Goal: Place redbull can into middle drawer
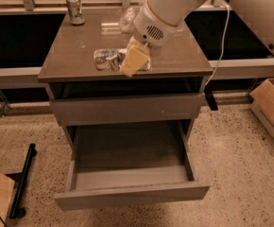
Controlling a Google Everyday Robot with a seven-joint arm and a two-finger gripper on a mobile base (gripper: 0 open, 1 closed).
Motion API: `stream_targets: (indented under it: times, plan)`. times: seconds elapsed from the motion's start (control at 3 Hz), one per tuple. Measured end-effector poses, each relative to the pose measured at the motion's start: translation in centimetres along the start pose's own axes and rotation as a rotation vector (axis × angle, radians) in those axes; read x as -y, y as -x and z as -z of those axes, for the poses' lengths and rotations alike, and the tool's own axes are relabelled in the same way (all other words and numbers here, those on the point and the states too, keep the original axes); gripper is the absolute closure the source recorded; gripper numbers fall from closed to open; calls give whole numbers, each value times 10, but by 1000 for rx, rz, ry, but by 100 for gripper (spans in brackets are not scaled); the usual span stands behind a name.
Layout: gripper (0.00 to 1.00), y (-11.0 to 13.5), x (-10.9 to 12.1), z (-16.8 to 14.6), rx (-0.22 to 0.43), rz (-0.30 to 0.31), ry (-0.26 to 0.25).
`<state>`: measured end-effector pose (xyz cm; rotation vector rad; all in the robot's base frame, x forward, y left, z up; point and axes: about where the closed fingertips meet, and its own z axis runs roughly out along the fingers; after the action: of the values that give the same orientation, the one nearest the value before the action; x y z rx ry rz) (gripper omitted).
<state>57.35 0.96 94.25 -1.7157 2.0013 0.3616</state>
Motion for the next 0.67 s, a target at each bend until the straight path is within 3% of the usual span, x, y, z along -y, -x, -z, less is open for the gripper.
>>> stream_targets:
  times: [0.33, 0.67]
  plan:
    - [100, -35, -62, -28, -52, -21, 78]
    - [100, -61, -85, -67, -40, -43, 76]
